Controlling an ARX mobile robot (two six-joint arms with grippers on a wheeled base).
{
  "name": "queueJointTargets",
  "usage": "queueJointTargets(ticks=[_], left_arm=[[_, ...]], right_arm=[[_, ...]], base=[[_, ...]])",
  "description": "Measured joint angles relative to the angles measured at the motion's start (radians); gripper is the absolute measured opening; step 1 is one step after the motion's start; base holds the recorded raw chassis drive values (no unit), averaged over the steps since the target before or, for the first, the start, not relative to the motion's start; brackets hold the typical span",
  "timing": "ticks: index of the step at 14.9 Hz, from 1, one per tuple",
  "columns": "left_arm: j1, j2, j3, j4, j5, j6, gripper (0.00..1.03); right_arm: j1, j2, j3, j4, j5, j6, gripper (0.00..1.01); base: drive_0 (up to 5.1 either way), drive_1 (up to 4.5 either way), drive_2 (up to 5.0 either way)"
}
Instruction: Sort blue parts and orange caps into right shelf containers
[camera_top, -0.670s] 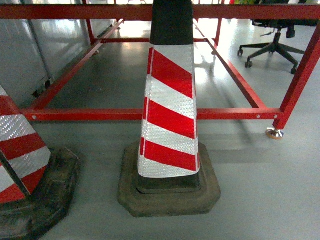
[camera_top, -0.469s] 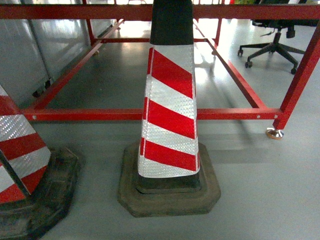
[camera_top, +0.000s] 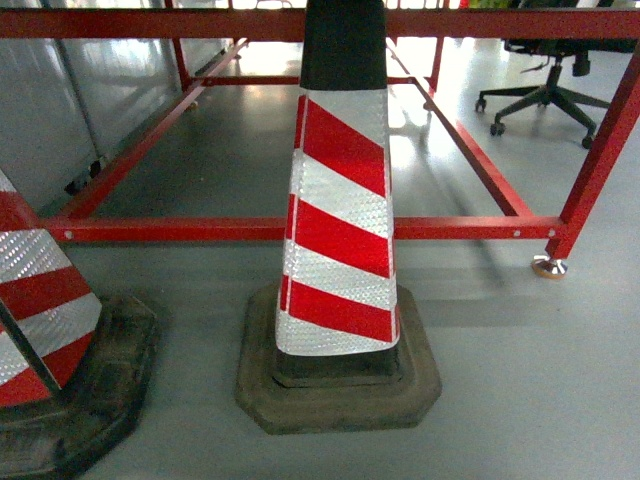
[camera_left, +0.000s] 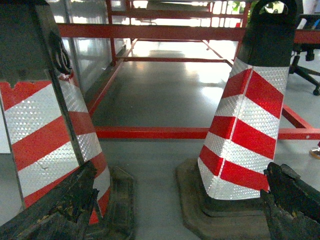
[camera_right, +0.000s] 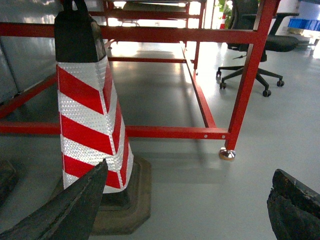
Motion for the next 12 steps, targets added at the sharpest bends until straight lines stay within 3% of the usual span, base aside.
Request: queueJointTargets(ticks=[12], left_arm=[[0.0, 0.0, 0.0, -0.001, 0.001, 0.001, 0.98]], right_arm=[[0.0, 0.0, 0.0, -0.002, 0.001, 0.001, 0.98]], base=[[0.0, 0.0, 0.0]])
